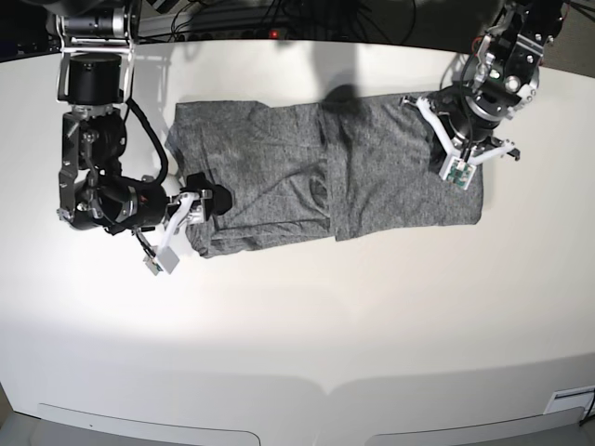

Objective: Fold the T-shirt properly
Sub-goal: 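Grasp the strip's other end with the right gripper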

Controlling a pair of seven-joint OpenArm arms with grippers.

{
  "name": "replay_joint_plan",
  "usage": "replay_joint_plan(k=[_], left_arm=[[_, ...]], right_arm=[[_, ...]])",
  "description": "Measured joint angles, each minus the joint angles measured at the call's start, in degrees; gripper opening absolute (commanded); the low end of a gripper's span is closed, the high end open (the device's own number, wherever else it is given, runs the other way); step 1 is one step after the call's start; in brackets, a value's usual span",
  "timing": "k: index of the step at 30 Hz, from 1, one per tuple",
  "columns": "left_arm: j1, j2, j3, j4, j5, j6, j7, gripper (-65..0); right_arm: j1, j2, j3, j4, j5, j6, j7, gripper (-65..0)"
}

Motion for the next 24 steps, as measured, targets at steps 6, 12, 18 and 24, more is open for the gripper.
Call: replay_joint_plan(k=[6, 12, 18, 24], left_arm=[[0.00, -0.02, 0.00, 0.00, 0.00, 0.00, 0.00, -65.0], [0.00, -0.02, 0.00, 0.00, 0.00, 0.00, 0.00, -65.0], [0.00, 0.00, 0.00, 0.00, 0.02, 0.00, 0.00, -65.0], [0.00, 0.00, 0.00, 0.00, 0.00, 0.00, -0.02, -65.0]], right_arm=[[-1.07, 2.19, 0.26, 0.04, 5.53, -1.53, -4.22, -18.1], [-2.43, 4.15, 0.26, 0.22, 7.76, -2.19, -4.22, -18.1], [-2.40, 4.33, 0.26, 0.22, 7.91, -5.18, -4.26, -18.2], [-2.97, 1.60, 0.63, 0.39, 7.41, -6.49, -4.85, -18.6]])
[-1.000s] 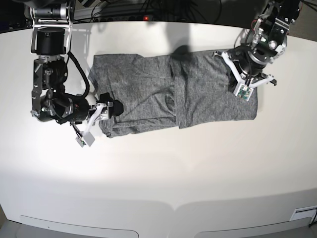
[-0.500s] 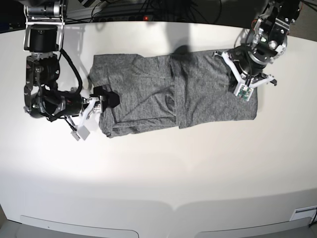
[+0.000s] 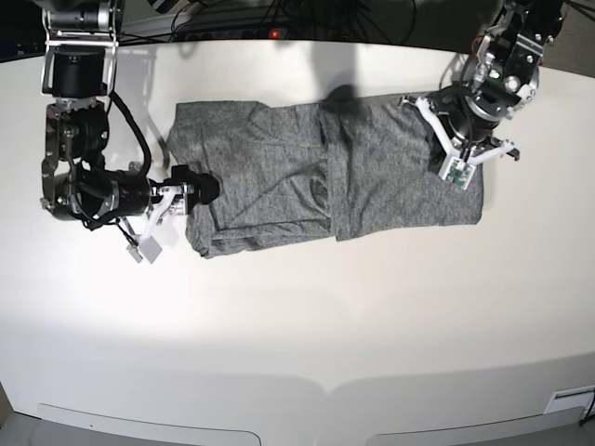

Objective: Fold the T-shirt properly
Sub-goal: 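Grasp the strip's other end with the right gripper, then fold the held end with the right gripper over toward the left gripper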

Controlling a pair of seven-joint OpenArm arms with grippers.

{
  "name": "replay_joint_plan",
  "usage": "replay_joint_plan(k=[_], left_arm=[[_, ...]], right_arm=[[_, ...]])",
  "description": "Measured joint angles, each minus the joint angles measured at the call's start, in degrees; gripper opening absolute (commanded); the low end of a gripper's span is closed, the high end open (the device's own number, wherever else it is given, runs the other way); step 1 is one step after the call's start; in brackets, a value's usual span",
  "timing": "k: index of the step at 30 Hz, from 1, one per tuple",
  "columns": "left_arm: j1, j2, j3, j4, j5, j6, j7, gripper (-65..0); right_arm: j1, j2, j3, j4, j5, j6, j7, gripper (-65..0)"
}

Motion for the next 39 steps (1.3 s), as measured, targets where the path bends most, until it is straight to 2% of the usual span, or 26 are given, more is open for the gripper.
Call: replay_joint_plan(k=[7, 21, 27, 32, 39], left_arm=[[0.00, 0.00, 0.00, 0.00, 0.00, 0.00, 0.02, -65.0], [-0.02, 0.00, 0.00, 0.00, 0.02, 0.00, 0.02, -65.0], [-0.02, 0.00, 0.00, 0.00, 0.00, 0.00, 0.83, -65.0], [-0.02, 0.00, 0.00, 0.00, 0.00, 0.00, 1.07, -65.0], [0.02, -0.04, 0.00, 1.40, 0.04, 0.02, 1.53, -65.0]], right_arm=[[-1.73, -3.63, -0.04, 0.31, 1.09, -0.17, 1.49, -24.8], [-2.45, -4.26, -9.07, 0.85, 3.67, -0.15, 3.30, -25.6], [-3.39, -4.44, -9.44, 0.57, 1.99, -0.13, 7.65, -47.1], [-3.58, -5.84, -9.51, 0.13, 0.55, -0.09, 9.46, -65.0], [-3.26, -5.86, -8.28, -0.24, 0.46, 3.32, 11.10, -65.0]])
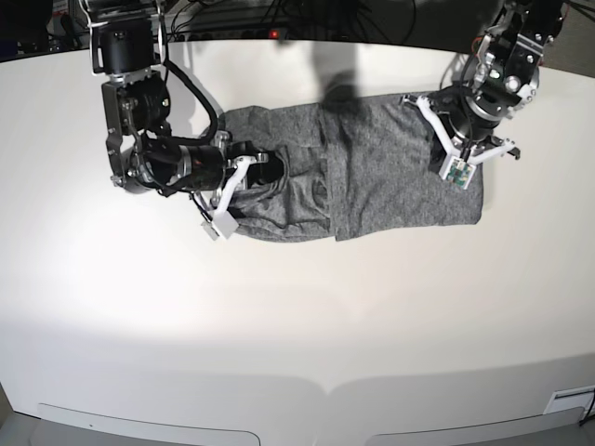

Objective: Fold the T-shirt properly
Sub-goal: 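Fold the held end with the right gripper over toward the left gripper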

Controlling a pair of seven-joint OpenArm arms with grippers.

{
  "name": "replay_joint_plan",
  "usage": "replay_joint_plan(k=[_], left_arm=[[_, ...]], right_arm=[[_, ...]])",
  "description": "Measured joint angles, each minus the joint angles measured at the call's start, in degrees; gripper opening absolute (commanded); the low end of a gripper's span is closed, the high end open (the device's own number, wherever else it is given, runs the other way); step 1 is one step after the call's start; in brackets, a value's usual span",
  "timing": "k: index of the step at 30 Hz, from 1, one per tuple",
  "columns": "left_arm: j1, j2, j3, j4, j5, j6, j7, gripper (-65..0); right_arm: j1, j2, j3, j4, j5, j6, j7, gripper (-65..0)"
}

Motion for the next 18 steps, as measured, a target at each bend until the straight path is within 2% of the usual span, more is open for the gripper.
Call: replay_joint_plan(k=[4, 7, 12, 15, 18], left_arm=[[-0.04, 0.02, 0.00, 6.29, -0.20, 0.02, 1.01, -65.0], [-0.04, 0.02, 0.00, 10.49, -0.24, -0.02, 1.99, -65.0], [0.00, 0.02, 0.00, 9.94, 2.93, 0.07, 2.49, -65.0], [0.00, -0.20, 0.00, 8.11, 6.36, 4.52, 2.62, -65.0], [-0.02, -2.45, 0.02, 4.72, 5.99, 6.27, 0.94, -65.0]], right_arm=[[0.39, 0.63, 4.35, 0.70, -0.33, 0.46, -2.16, -65.0], [0.96, 1.31, 8.63, 2.58, -3.13, 0.85, -4.39, -65.0], [0.68, 1.44, 12.09, 6.86, -4.63, 1.92, -9.33, -65.0], [0.55, 1.38, 12.26, 8.83, -4.22, 1.90, -10.34, -65.0], [0.55, 0.92, 12.28, 10.69, 0.24, 1.92, -12.72, -65.0]])
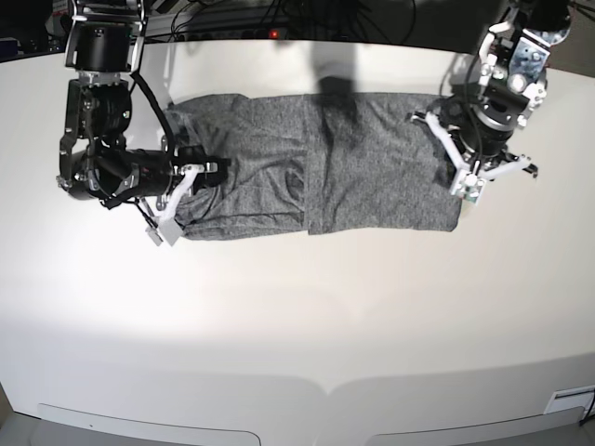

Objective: Fold the T-shirt properly
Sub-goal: 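Fold the held end with the right gripper over toward the left gripper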

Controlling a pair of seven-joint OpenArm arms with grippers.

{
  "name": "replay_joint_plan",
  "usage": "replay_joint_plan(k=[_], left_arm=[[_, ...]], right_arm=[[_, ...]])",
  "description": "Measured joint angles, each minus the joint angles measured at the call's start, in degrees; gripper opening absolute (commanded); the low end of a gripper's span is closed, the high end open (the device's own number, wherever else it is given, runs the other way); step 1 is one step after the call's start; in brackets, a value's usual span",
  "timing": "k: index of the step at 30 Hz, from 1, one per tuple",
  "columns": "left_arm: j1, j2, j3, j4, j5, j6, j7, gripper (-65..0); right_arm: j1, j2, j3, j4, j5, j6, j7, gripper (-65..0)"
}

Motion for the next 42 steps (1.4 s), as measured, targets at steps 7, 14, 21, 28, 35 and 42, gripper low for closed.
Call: replay_joint_plan(k=[7, 14, 21, 28, 35, 42], left_arm=[[-0.15, -1.11, -0.02, -14.78, 0.63, 1.64, -7.58, -65.0], [-0.72, -0.98, -0.24, -18.75, 0.85, 0.98, -11.52, -65.0], [-0.85, -0.52, -0.61, -18.75, -0.42, -3.45, -12.33, -65.0], [-1.09, 1.03, -0.61, -18.51, -2.40, -7.30, -13.49, -65.0], [-1.09, 1.03, -0.61, -18.49, -3.48, -8.02, -13.84, -65.0], [-1.11, 1.46, -0.61, -18.49, -4.35, -9.25, -14.34, -65.0]], right_arm=[[-0.07, -3.85, -1.14, 4.15, 3.34, 0.02, -1.62, -65.0], [-0.07, -8.90, -9.94, 7.76, 3.19, 0.00, -1.77, -65.0], [1.92, -16.57, -17.57, 10.38, 2.16, -0.70, -1.46, -65.0], [2.36, -21.75, -24.04, 10.38, -5.97, -0.90, 4.57, -65.0], [2.36, -21.38, -30.47, 10.38, -9.46, -3.10, 11.80, -65.0], [2.34, -21.33, -36.83, 10.38, -9.38, -3.93, 17.22, -65.0]])
